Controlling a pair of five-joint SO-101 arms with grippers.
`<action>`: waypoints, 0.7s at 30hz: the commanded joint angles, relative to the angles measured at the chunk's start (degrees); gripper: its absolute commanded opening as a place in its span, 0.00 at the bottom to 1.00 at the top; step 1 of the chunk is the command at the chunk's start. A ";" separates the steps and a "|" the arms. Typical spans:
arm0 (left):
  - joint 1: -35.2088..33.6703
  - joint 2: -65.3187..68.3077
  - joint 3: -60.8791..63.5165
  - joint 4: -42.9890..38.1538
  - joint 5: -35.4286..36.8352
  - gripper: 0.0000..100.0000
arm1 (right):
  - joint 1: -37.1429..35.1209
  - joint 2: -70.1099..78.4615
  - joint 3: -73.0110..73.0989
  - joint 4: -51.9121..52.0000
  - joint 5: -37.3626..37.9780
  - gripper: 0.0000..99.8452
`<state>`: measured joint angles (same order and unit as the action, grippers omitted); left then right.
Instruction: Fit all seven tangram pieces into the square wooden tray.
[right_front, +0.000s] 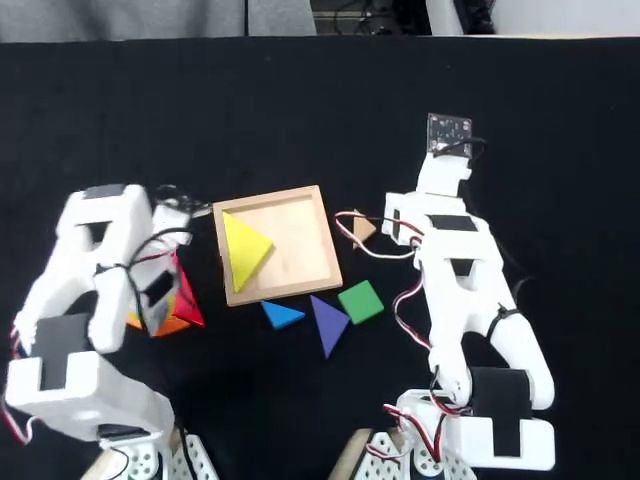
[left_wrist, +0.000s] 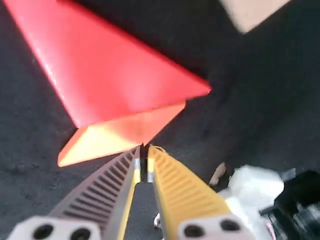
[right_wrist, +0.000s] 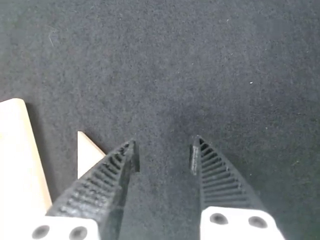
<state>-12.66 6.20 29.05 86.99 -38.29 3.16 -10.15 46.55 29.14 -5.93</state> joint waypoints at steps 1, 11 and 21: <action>-8.75 -0.79 0.04 3.52 -12.48 0.03 | -0.88 -2.68 -0.40 -0.97 0.53 0.18; -4.79 6.59 1.80 -8.88 -9.58 0.03 | -0.97 -2.68 -0.40 -0.97 0.53 0.18; -1.80 8.97 -11.12 -5.54 -1.93 0.03 | -0.97 -2.68 -0.40 -0.97 0.53 0.18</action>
<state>-16.18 15.43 27.03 78.90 -43.38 3.16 -10.15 46.55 29.14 -5.93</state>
